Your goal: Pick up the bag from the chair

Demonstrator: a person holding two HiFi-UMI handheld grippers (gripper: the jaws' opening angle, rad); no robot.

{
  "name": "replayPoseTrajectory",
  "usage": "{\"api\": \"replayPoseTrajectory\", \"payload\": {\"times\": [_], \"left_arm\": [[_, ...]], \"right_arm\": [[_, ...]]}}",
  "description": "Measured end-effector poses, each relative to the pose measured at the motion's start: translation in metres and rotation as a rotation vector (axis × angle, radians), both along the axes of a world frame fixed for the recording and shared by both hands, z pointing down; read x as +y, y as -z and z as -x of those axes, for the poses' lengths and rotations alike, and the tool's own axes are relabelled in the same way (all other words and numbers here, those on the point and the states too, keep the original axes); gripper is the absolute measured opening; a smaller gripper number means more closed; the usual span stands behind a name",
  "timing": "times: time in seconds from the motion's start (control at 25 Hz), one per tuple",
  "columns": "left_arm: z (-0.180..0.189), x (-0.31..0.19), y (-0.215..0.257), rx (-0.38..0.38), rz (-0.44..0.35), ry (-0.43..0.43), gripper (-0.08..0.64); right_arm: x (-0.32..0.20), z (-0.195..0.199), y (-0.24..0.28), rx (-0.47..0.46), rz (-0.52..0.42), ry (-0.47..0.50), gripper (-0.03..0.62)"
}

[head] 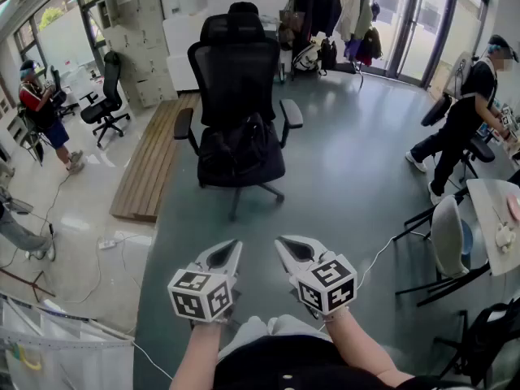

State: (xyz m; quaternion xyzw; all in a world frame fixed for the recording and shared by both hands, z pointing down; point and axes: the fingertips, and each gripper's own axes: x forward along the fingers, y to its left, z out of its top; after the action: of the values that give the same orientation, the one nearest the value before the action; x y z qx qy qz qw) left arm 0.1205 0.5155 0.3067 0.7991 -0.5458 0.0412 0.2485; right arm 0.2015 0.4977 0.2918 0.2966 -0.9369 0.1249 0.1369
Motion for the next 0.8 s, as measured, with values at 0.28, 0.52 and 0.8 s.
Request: {"api": "replayPoseTrajectory", "payload": {"times": [0.28,0.52,0.8], "left_arm": [[-0.006,-0.005,-0.009,-0.008,0.011,0.007,0.017],[-0.012,-0.01,-0.003,-0.052,-0.022,-0.019,0.017],[-0.028,-0.024,-0.009,-0.109,-0.006,-0.032,0.017]], "right_arm": [[-0.003,0.0,-0.004,-0.005,-0.002,0.019,-0.003],[-0.01,-0.006,0.007,-0.087,0.007,0.019,-0.003],[-0.019,-0.018,0.0,-0.09,0.019,0.038,-0.003]]}}
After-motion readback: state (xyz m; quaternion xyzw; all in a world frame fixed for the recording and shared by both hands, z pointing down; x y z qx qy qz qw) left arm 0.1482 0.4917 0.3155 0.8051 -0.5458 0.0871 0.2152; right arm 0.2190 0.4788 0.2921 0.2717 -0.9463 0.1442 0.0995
